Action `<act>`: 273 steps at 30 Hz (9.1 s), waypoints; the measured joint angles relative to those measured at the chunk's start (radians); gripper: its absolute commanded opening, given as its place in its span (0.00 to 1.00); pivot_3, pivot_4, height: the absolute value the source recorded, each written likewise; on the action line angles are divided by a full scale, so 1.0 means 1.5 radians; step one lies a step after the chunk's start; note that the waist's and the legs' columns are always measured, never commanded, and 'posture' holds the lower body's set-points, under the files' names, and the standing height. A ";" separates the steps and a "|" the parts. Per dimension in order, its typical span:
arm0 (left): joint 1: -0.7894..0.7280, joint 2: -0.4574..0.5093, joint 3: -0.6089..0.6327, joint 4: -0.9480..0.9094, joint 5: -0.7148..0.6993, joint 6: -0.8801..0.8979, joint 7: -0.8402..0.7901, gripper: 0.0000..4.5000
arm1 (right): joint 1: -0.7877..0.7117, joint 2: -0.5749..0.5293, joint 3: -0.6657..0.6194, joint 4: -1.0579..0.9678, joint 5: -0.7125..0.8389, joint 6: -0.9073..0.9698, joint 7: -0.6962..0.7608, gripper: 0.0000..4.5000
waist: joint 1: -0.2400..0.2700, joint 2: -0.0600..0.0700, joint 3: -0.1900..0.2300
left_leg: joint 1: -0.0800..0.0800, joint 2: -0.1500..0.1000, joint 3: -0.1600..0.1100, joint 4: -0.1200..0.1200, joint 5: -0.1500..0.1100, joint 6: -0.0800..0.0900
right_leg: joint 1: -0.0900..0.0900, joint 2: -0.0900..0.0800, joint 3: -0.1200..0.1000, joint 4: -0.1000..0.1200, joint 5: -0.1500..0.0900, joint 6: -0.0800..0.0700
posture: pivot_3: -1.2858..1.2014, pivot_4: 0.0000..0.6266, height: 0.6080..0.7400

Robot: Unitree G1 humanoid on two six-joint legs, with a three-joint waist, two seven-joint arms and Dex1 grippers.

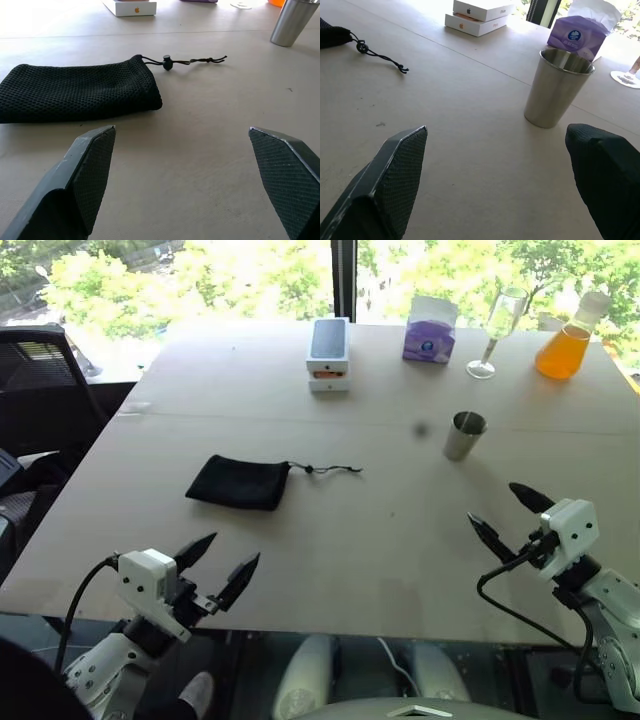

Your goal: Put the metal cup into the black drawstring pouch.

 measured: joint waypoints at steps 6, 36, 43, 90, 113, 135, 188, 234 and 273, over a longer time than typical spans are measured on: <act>-0.042 0.000 0.000 -0.002 -0.036 0.030 0.017 0.98 | -0.001 -0.005 0.002 0.022 -0.009 -0.030 0.011 0.99 | 0.001 0.000 0.000 | 0.000 0.000 0.000 0.000 0.000 0.000 | 0.000 0.000 0.000 0.000 0.000 0.000 | 0.52 0.24 1.00; -0.661 -0.021 -0.198 -0.070 0.088 0.949 0.593 0.98 | -0.105 -0.129 0.013 0.031 0.141 -0.015 0.233 0.99 | 0.001 -0.001 0.001 | 0.001 -0.002 -0.004 0.005 0.000 0.000 | 0.005 0.005 -0.004 0.002 0.003 0.005 | 0.52 0.24 1.00; -0.723 -0.047 -0.254 -0.011 0.120 0.949 0.596 0.98 | -0.091 -0.128 0.013 0.030 0.141 -0.017 0.241 0.99 | 0.001 -0.002 0.001 | 0.000 -0.003 -0.005 0.005 0.000 -0.001 | 0.005 0.003 -0.003 0.001 0.003 0.005 | 0.52 0.24 1.00; -0.756 -0.017 -0.290 0.183 0.248 0.943 0.580 0.02 | -0.037 -0.124 0.008 0.008 0.132 -0.009 0.209 1.00 | -0.001 -0.002 0.001 | 0.001 -0.003 -0.007 0.005 0.000 -0.001 | 0.005 0.002 -0.004 0.002 0.003 0.005 | 0.52 0.24 1.00; -0.827 -0.109 -0.051 0.282 0.084 0.949 0.355 0.02 | -0.459 -0.248 0.147 0.084 -0.055 0.392 0.017 1.00 | 0.000 -0.003 0.003 | -0.001 -0.005 -0.005 0.005 0.001 -0.004 | 0.004 0.002 -0.006 0.001 0.003 0.005 | 0.52 0.24 1.00; -0.792 -0.145 -0.074 0.214 0.112 0.945 0.370 0.02 | -0.750 -0.215 0.378 0.442 -0.187 0.341 0.235 1.00 | -0.003 -0.003 0.003 | -0.010 -0.004 -0.002 0.007 0.001 -0.005 | -0.007 0.002 -0.004 0.005 0.003 0.005 | 0.52 0.24 1.00; -0.803 -0.164 0.086 0.355 -0.324 0.949 0.597 0.00 | -0.401 0.356 0.147 0.204 0.141 0.440 -0.043 0.01 | -0.018 -0.003 0.003 | -0.007 -0.004 -0.003 0.011 0.001 -0.005 | -0.008 0.003 -0.003 0.016 0.003 0.005 | 0.52 0.24 1.00; -0.861 -0.132 -0.011 0.383 -0.785 0.683 0.940 0.00 | -0.531 0.382 0.294 0.476 -0.071 0.034 -0.038 0.01 | -0.018 -0.004 0.004 | -0.010 -0.004 -0.001 0.010 0.002 -0.006 | -0.012 0.003 -0.001 0.015 0.003 0.005 | 0.52 0.24 1.00; -0.791 -0.058 -0.190 0.311 -0.912 0.461 0.893 0.00 | -0.577 0.399 0.300 0.568 -0.073 -0.096 -0.028 0.01 | -0.020 -0.004 0.004 | -0.009 -0.003 -0.001 0.009 0.002 -0.007 | -0.012 0.005 0.000 0.014 0.003 0.005 | 0.52 0.24 1.00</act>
